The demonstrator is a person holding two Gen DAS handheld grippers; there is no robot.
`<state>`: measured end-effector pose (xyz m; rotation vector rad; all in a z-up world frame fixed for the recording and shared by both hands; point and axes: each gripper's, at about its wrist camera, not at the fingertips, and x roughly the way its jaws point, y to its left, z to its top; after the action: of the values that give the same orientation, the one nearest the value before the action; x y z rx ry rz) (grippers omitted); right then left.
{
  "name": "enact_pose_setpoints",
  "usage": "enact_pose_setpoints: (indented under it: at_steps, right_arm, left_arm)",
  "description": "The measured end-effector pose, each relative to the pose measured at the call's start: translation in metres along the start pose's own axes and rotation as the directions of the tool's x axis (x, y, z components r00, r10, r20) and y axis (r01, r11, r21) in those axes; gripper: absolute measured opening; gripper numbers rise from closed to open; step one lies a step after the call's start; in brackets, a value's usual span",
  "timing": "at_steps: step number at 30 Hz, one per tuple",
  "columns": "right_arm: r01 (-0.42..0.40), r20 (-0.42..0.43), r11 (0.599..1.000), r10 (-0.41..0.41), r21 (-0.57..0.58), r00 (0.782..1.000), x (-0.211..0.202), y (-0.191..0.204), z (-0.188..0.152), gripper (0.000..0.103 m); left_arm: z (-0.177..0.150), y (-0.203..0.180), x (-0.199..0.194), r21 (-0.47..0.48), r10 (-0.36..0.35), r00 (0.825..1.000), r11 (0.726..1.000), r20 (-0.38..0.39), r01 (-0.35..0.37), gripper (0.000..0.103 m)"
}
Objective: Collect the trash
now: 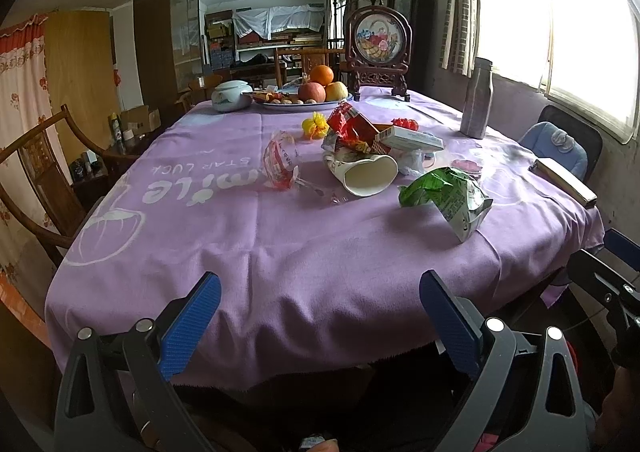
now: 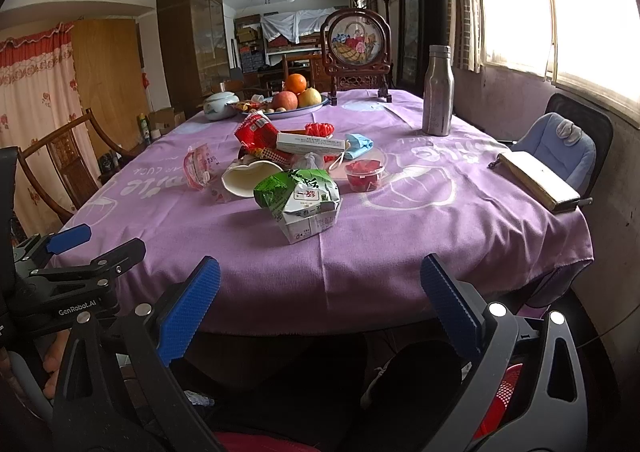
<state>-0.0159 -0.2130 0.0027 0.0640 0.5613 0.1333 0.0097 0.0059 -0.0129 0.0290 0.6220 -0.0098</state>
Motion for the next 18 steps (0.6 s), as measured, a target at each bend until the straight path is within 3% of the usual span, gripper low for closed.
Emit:
enact_pose_setpoints:
  at_steps: [18]
  right_arm:
    - [0.0,-0.004,1.0,0.0,0.001,1.0,0.0012,0.0,0.0002,0.096]
  left_arm:
    - [-0.0038,-0.0009,0.0028,-0.003,0.001,1.0,1.0,-0.01,-0.001,0.097]
